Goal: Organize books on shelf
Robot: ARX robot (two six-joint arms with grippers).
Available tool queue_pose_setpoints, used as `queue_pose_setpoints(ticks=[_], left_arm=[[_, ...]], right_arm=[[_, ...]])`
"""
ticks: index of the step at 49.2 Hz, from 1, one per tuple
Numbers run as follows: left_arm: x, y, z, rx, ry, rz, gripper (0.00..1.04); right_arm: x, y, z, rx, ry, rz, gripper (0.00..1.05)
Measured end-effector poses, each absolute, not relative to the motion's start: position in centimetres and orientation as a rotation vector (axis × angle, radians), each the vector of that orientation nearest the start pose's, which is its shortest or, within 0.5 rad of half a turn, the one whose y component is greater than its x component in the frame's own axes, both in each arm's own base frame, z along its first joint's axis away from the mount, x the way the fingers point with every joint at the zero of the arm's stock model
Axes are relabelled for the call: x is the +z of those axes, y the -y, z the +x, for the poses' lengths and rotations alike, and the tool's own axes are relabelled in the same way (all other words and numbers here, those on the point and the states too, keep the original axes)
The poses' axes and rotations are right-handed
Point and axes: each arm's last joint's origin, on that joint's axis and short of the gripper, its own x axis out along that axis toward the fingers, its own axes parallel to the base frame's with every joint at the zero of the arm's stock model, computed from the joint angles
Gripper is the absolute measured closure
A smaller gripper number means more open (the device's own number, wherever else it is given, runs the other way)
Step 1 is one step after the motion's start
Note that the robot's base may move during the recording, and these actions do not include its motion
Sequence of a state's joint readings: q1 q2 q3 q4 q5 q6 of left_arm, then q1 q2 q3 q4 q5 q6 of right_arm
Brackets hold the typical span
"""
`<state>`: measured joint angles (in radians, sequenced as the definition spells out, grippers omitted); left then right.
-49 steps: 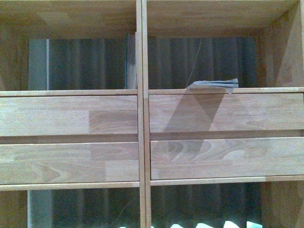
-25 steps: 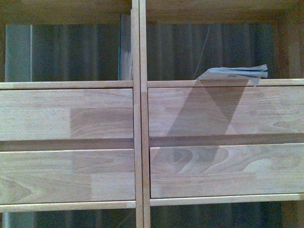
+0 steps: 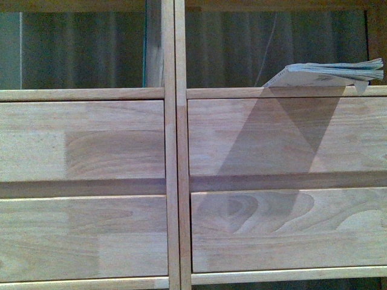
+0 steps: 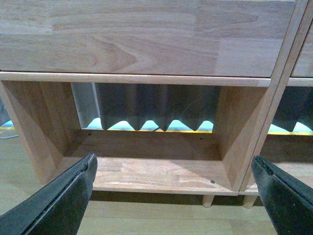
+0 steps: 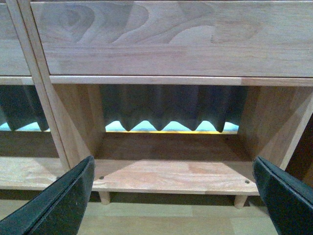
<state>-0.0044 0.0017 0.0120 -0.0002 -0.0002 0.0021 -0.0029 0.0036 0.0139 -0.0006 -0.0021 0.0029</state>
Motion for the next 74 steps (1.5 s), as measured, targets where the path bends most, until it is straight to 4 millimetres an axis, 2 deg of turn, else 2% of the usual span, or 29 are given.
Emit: queue_pose_setpoints(ticks=[58, 65, 74], left_arm=[[16.7, 0.0, 9.7, -0.004, 0.01, 0.002, 0.07], [16.7, 0.0, 9.7, -0.004, 0.01, 0.002, 0.07], [16.7, 0.0, 9.7, -0.004, 0.01, 0.002, 0.07]], right_arm=[[16.8, 0.0, 9.7, 0.0, 0.01, 0.003, 0.07], [17.5, -0.1, 10.0, -0.207, 0.071, 0.003, 0.07], [17.4, -0.8, 11.3, -0.214, -0.003, 0.02, 0.07]])
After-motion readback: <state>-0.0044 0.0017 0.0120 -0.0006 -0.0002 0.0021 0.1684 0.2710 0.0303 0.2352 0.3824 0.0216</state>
